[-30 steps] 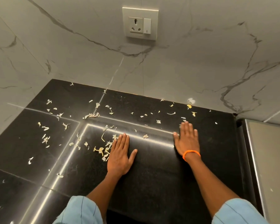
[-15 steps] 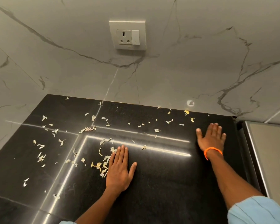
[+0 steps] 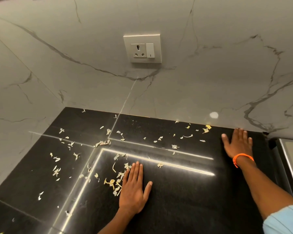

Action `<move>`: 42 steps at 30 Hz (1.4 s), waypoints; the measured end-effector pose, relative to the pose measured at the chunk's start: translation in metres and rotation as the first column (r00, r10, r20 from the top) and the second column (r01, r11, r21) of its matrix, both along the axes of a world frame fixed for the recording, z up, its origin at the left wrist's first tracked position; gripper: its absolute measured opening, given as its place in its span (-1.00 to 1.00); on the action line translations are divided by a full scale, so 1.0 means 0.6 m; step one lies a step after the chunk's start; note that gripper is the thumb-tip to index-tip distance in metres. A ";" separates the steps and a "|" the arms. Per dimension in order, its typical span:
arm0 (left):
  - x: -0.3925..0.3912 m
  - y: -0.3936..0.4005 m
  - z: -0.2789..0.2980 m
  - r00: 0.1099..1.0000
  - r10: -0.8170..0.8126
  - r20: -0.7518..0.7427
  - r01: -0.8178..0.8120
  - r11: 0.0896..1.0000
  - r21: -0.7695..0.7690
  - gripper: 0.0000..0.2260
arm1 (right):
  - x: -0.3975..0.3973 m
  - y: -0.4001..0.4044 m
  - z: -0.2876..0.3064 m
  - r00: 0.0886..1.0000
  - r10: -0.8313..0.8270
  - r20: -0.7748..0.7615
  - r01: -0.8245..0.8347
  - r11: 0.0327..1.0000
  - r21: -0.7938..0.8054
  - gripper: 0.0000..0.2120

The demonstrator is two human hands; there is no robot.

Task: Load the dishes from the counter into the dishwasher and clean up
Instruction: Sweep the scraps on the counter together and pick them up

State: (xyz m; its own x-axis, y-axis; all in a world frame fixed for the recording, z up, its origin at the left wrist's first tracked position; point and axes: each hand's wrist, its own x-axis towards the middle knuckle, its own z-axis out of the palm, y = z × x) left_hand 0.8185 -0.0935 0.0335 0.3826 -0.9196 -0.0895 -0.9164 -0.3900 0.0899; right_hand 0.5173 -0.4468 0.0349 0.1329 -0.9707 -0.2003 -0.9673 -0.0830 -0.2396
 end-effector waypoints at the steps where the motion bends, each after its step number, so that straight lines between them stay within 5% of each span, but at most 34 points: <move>1: 0.006 -0.001 0.000 1.000 0.008 0.010 -0.008 1.000 -0.004 -0.32 | 0.010 -0.003 -0.002 1.000 0.020 -0.020 -0.020 1.000 -0.009 -0.08; 9: 0.006 0.005 -0.010 0.999 0.009 0.031 -0.010 1.000 0.025 -0.32 | 0.159 0.066 0.011 0.943 0.333 0.013 -0.334 0.942 0.041 -0.16; 16: 0.000 -0.001 -0.003 1.000 0.013 0.020 -0.013 1.000 0.021 -0.31 | 0.260 0.197 0.018 0.684 0.714 0.150 -0.725 0.689 0.024 -0.21; 18: 0.001 -0.005 0.000 1.000 0.012 0.013 -0.013 1.000 0.007 -0.31 | 0.244 0.176 0.021 0.711 0.673 0.204 -0.677 0.733 -0.056 -0.25; 20: 0.002 -0.008 0.002 1.000 0.007 0.012 -0.007 1.000 0.000 -0.31 | 0.210 0.136 0.014 0.832 0.519 0.194 -0.501 0.855 -0.135 -0.27; 24: -0.002 -0.001 -0.002 1.000 0.006 0.010 -0.006 1.000 0.007 -0.31 | 0.147 0.071 0.006 0.973 0.207 0.106 -0.204 0.978 -0.033 -0.21; 28: 0.002 -0.001 -0.001 1.000 0.016 0.004 -0.016 1.000 -0.003 -0.31 | 0.193 0.053 0.006 0.947 0.317 0.055 -0.318 0.948 0.016 -0.18; 33: -0.003 -0.001 -0.002 1.000 0.014 0.002 -0.014 1.000 -0.002 -0.30 | 0.246 0.053 0.027 0.739 0.669 0.074 -0.671 0.741 0.001 -0.20; 36: 0.000 -0.004 0.000 1.000 0.021 0.004 -0.021 1.000 -0.015 -0.31 | 0.236 0.058 0.018 0.881 0.472 0.027 -0.460 0.869 -0.179 -0.24; 38: 0.000 -0.003 -0.002 1.000 0.023 -0.002 -0.023 1.000 -0.007 -0.31 | 0.228 0.073 0.005 0.964 0.266 0.012 -0.262 0.954 -0.148 -0.21; 42: 0.004 -0.003 -0.002 1.000 0.028 0.002 -0.028 1.000 -0.007 -0.31 | 0.269 0.081 -0.003 0.972 0.232 0.028 -0.231 0.972 -0.042 -0.10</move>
